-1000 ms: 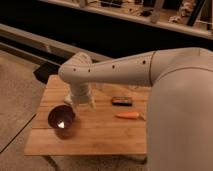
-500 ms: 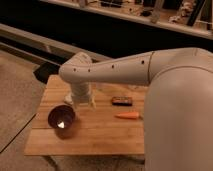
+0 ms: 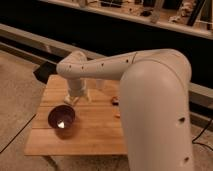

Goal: Place the white sponge in the ceramic cup

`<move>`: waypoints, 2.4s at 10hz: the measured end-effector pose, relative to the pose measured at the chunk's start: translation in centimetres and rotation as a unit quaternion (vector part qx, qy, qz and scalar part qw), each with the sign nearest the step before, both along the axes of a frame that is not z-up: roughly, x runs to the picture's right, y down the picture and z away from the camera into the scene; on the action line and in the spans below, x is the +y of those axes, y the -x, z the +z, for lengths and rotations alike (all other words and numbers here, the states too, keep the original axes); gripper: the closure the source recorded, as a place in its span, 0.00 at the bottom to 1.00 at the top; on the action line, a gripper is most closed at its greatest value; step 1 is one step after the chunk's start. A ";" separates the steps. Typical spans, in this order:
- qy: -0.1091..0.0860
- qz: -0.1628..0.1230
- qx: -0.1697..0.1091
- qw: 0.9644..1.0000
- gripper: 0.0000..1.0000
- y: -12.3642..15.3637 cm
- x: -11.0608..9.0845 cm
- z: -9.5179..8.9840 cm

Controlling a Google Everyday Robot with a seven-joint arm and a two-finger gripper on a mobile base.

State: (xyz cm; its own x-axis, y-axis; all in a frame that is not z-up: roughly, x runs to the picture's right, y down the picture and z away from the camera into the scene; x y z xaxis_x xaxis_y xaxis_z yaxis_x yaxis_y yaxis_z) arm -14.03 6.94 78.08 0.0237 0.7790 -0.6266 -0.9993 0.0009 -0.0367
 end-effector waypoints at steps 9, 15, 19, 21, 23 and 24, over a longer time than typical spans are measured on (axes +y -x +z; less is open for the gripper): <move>-0.010 0.025 -0.023 0.999 0.35 5.0 -3.1 10.4; 0.009 0.042 -0.029 0.999 0.35 5.7 -2.6 14.4; 0.019 0.015 -0.042 0.999 0.35 8.2 -1.7 15.8; 0.023 0.012 -0.042 0.999 0.35 8.6 -1.4 16.5; 0.027 0.015 -0.038 0.999 0.35 8.2 -1.4 17.1; 0.029 0.017 -0.035 0.999 0.35 8.0 -1.4 17.4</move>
